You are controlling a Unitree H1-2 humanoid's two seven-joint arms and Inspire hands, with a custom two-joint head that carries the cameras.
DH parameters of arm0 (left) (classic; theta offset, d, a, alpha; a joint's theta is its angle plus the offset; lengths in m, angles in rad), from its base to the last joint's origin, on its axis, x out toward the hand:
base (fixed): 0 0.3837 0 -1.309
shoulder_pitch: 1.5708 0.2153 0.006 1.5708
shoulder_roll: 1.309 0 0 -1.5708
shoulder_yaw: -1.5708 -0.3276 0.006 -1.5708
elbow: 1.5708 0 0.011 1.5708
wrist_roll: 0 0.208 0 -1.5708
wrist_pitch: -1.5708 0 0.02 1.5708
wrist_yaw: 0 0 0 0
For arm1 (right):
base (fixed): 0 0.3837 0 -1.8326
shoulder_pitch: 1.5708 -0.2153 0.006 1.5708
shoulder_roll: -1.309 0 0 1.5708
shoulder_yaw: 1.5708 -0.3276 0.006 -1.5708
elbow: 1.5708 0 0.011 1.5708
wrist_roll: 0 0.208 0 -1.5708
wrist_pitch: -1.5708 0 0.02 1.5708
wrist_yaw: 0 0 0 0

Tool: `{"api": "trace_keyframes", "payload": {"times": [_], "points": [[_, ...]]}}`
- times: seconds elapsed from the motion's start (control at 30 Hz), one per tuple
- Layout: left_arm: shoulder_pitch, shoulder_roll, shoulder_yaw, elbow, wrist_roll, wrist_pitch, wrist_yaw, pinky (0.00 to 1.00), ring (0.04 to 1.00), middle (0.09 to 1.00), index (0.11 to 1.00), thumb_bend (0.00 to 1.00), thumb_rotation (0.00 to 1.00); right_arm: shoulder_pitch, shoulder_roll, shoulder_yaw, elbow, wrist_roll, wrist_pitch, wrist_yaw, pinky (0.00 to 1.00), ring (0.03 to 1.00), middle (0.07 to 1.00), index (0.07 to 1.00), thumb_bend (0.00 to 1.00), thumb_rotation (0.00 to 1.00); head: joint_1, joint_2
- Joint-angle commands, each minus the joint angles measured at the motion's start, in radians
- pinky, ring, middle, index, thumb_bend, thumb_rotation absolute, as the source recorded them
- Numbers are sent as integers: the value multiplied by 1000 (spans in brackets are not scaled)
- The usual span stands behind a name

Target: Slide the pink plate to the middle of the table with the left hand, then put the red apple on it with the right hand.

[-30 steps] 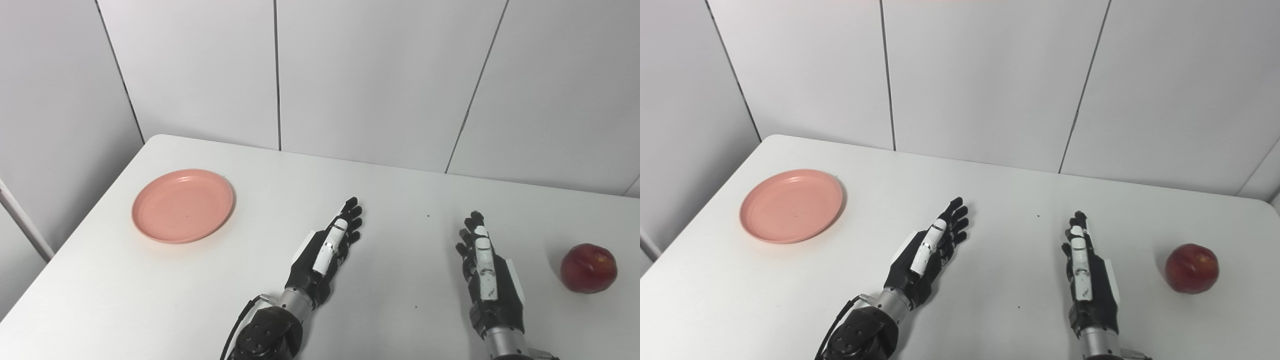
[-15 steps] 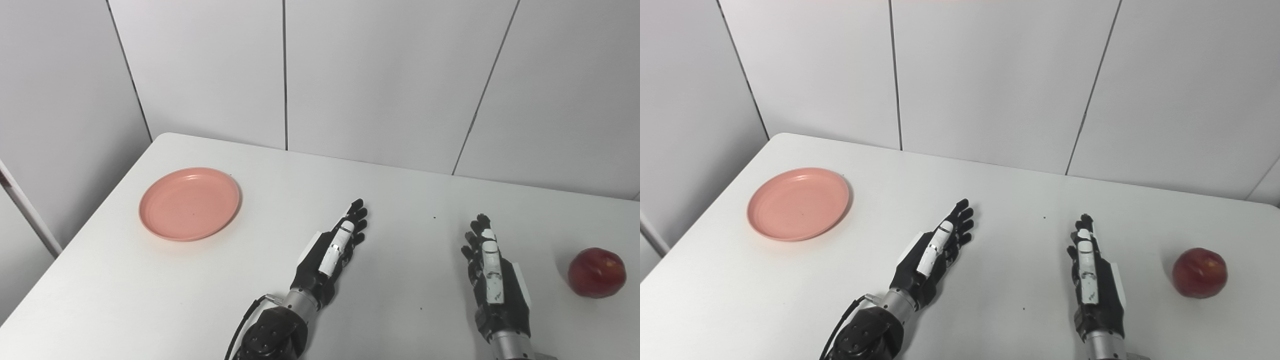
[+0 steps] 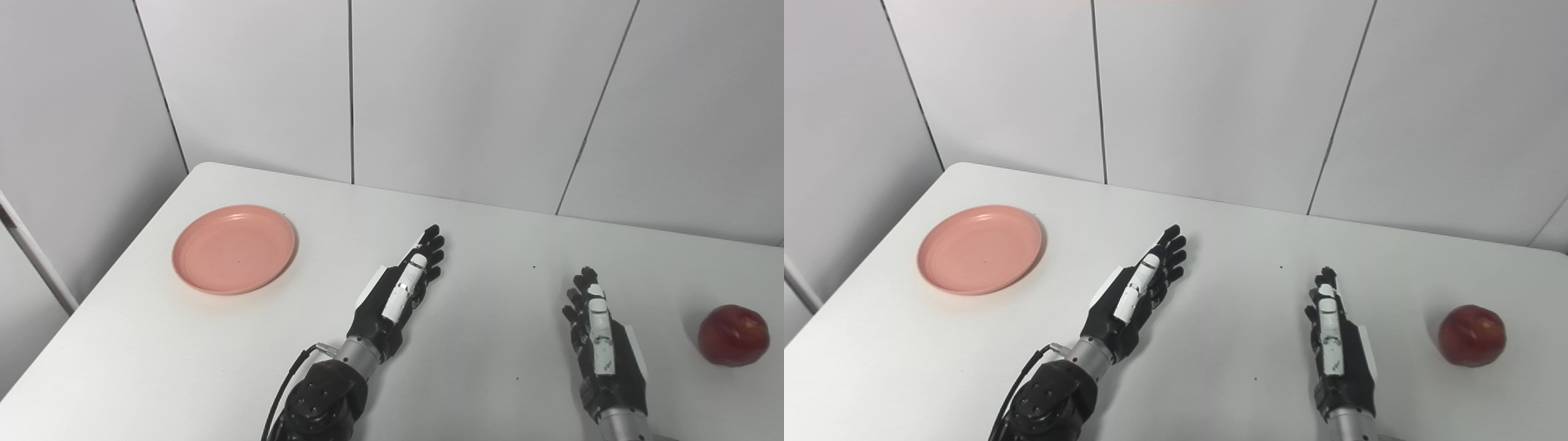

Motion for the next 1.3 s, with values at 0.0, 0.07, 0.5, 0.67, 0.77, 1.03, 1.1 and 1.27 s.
{"api": "trace_keyframes", "payload": {"times": [0.0,0.07,0.5,0.67,0.77,1.03,1.1,1.27], "points": [[-59,0,11,-54,-18,20,-2,1000,1000,1000,1000,419,1000,-23,-2,-3,-15,3,-68,14,1000,1000,1000,1000,332,1000,0,0],[-72,7,19,-73,-21,39,-2,1000,1000,1000,1000,416,1000,-23,-3,-4,-8,2,-78,16,1000,1000,1000,1000,333,1000,0,0],[-175,62,80,-108,-14,44,11,1000,1000,1000,1000,408,1000,-19,-5,-12,-15,13,-69,28,1000,1000,1000,1000,344,1000,14,-4],[-209,89,118,-123,-24,52,19,1000,1000,1000,993,405,1000,-16,-4,-16,-18,10,-71,27,1000,1000,1000,1000,346,1000,18,-1],[-225,103,140,-126,-27,52,27,1000,1000,1000,996,403,1000,-16,-4,-17,-20,13,-71,31,1000,1000,1000,1000,332,1000,18,-1],[-264,154,208,-135,-32,62,47,1000,994,999,987,420,1000,-15,-2,-20,-20,15,-71,30,1000,1000,1000,1000,332,1000,24,-3],[-273,171,224,-133,-35,57,48,1000,996,1000,989,409,1000,-16,-4,-19,-20,11,-69,29,1000,1000,1000,1000,327,1000,29,-4],[-287,218,252,-116,-36,44,51,993,988,992,982,410,1000,-16,-8,-18,-20,6,-68,30,1000,1000,1000,1000,326,1000,29,-4]]}}
